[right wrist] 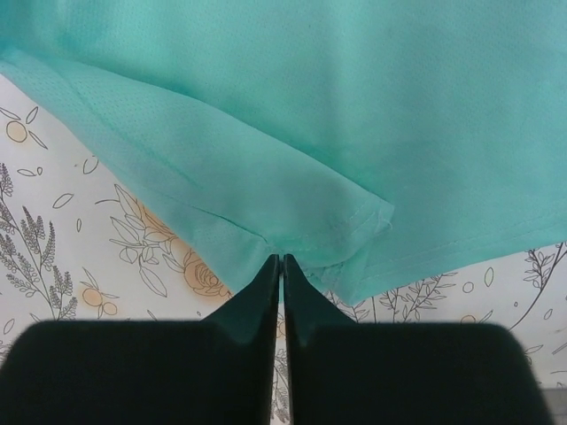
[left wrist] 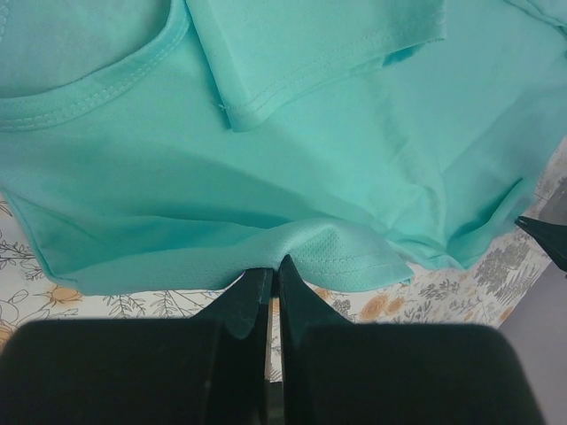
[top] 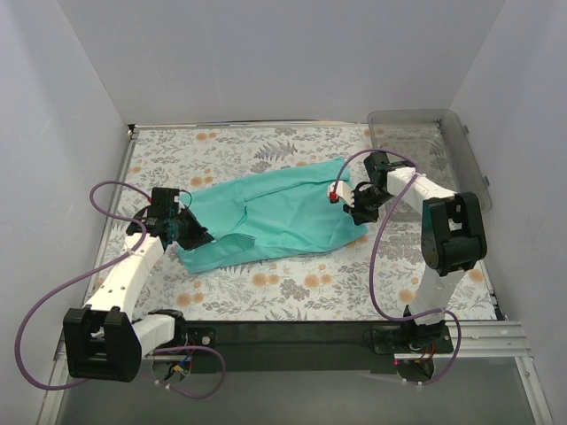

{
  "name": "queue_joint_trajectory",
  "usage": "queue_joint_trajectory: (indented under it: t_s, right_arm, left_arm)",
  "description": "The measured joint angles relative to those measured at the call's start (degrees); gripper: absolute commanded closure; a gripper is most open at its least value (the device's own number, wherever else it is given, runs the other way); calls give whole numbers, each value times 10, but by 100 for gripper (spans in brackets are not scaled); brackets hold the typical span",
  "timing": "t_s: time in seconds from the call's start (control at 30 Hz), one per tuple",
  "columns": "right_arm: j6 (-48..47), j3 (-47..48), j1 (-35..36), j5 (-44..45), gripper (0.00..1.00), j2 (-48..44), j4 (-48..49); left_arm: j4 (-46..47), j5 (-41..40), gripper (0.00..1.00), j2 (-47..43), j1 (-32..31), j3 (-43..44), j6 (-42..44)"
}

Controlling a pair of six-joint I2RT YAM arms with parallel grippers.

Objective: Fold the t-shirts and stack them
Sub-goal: Fold the tshirt

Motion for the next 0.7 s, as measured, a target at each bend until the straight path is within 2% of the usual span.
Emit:
queue_joint_trajectory:
  t_s: [0.07,0.27,0.43,0.57,0.7]
  right_arm:
    - [2,0,0,0,74,0,0]
    - [6,0,0,7,61,0,0]
    - [13,0,2,9,61,0,1]
    - [17,0,5,10,69,3,3]
    - [22,0,7,13,71,11,5]
  left_arm:
    - [0,0,99,0,1,0,0]
    - [0,3,99,0,4,0,1]
    - [0,4,99,-1,5,0,2]
    - [0,5,99,-1,6,0,3]
    - [1,7,99,-1,9,0,4]
